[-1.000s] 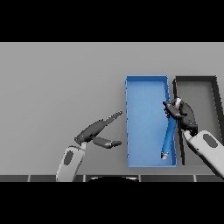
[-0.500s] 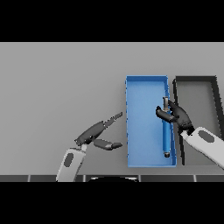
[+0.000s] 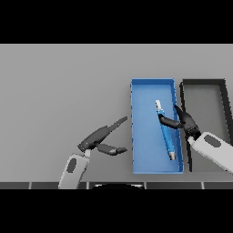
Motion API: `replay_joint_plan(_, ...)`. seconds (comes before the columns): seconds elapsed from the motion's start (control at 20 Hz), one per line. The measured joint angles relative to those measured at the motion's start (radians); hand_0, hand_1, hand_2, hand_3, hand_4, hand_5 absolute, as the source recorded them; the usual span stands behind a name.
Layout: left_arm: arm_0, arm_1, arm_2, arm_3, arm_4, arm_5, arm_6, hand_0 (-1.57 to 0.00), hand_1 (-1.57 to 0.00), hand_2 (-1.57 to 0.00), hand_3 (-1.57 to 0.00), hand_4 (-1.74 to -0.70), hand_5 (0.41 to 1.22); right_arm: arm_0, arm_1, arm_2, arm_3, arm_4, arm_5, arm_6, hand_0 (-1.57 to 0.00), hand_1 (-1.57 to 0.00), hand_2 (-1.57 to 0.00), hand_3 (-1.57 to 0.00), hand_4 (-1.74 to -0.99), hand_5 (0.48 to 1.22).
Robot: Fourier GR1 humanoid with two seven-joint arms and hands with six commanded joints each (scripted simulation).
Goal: Pick up the blue pipe and place it into the blue bin.
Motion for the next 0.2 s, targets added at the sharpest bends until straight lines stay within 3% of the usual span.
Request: replay_joint_plan(0.2,-0.02,0.016,0.022,-0.001,0.018,-0.014,0.013,0.0,0.0,0.0,0.0,-0.88,0.431,-0.031,-0.02,0.027,-0.017,-0.018,0.0,0.0,-0.01,-0.01,-0.01,0.0,-1.022,0.643)
